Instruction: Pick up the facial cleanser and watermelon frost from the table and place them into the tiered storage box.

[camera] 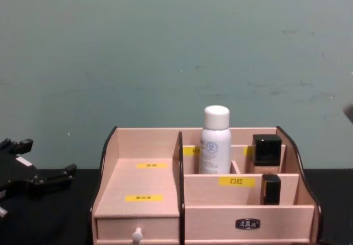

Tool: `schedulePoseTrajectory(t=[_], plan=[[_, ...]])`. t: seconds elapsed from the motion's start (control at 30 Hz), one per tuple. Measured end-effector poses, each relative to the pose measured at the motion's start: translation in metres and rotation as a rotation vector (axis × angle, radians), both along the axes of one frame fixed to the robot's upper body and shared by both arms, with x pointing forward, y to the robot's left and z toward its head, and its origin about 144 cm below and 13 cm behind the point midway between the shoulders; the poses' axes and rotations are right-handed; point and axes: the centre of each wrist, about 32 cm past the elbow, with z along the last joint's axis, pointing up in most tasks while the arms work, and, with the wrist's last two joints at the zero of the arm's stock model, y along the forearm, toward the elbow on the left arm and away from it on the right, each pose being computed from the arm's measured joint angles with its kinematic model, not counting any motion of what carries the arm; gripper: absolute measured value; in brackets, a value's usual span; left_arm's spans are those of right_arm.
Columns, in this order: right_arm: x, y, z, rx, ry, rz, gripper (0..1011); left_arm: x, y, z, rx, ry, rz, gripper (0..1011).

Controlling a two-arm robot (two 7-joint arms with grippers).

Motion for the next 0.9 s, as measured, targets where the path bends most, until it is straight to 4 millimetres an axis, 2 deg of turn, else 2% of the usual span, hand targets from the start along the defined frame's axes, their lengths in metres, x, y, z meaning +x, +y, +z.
schedulePoseTrajectory(t=[0.9], plan=[[0.021,0.012,-0.014,0.004,0.010,0.018,1002,0.000,0.000,0.000,0.000,0.000,0.000,1001]])
